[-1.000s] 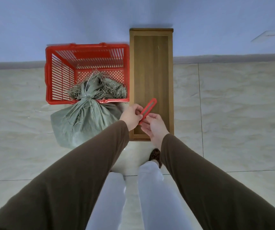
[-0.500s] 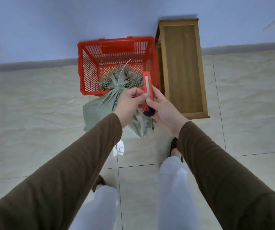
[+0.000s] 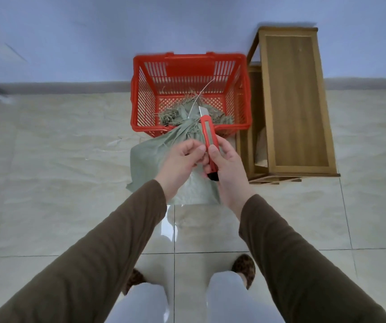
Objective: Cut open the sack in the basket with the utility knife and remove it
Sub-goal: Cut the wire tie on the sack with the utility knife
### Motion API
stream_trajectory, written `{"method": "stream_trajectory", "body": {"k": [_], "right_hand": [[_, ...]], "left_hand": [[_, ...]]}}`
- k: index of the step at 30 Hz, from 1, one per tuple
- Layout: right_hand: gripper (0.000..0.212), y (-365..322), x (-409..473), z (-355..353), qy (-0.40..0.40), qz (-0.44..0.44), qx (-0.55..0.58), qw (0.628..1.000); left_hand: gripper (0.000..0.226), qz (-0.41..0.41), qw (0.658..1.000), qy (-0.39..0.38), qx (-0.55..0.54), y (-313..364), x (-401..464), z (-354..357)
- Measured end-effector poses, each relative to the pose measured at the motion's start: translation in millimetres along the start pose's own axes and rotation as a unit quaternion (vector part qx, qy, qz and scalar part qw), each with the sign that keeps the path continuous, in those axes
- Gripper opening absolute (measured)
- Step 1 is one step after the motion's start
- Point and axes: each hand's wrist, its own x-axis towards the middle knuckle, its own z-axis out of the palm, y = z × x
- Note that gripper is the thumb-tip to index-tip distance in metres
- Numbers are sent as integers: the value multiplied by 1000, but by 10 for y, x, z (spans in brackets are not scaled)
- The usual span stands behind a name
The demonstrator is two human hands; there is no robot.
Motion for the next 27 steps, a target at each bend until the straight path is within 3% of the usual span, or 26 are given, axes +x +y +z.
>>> {"method": "stream_trajectory", "body": {"k": [6,12,16,18,23,27], "right_hand": [[25,215,424,-173,26,-24,-56,998],[11,367,1100,-317,74,-2,-90,993],[10,515,1634,-258,76,14,-94,993],[7,581,1801,-184,73,28,-116,990],[7,736,1955,-99,42,42,-40,997],[16,906,1825,-97,9,16,39,999]], "left_hand": [[17,22,999,13,47,-384,416,7],[12,66,962,223,143,-692,1081,-343],[46,-29,960,171,221,-838,1447,-513],[49,-62,961,148,225,-893,1600,-528],[32,-100,986,135,-24,-868,1654,-518],[31,-143,961,-9,-235,-903,1396,-477]]}}
